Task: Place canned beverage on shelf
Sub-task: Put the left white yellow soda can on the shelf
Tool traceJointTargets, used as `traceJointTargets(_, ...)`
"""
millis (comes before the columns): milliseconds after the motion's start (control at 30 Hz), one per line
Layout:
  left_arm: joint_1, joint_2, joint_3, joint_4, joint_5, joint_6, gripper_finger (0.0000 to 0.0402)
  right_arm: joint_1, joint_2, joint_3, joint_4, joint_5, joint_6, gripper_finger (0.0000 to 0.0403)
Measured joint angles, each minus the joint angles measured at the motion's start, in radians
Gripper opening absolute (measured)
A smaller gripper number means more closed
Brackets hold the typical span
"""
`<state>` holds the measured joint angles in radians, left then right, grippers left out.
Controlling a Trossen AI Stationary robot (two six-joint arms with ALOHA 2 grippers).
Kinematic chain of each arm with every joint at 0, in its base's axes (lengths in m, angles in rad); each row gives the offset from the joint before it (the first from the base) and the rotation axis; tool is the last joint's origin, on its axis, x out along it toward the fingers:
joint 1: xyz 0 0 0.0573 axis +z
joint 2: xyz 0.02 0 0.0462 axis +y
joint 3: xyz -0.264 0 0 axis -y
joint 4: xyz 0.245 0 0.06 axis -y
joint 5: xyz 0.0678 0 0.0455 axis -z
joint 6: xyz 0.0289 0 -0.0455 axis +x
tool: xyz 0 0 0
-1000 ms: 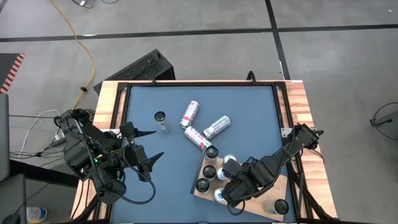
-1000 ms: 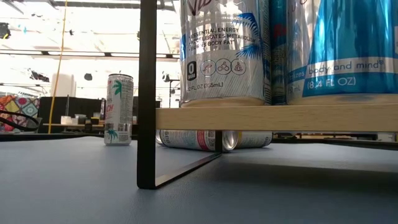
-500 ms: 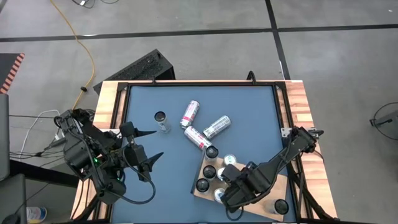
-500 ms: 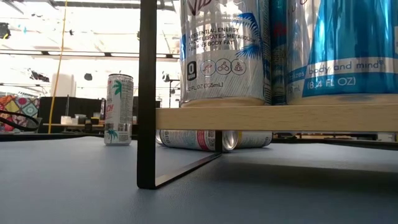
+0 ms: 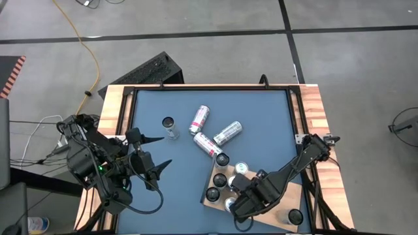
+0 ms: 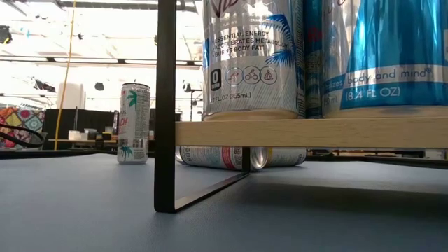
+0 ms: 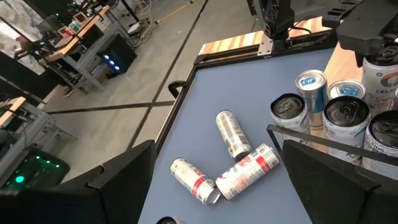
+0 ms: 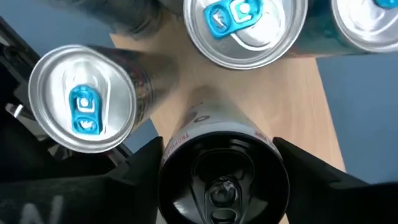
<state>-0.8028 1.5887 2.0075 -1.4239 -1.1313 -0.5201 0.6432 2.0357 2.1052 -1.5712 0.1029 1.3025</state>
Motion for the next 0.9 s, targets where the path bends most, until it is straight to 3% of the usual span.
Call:
traceJointTargets(733,0.0,0.0,0.0,0.0,-0.001,0.001,0.0336,0.119,-0.008,0.0,0.0,0.029,-0.566,0.0225)
traceJointTargets(900,0.0,0.0,0.0,0.0,-0.001,0.0,0.0336,0.117,-0.008,0.0,0.001,0.022,-0.557,0.0225)
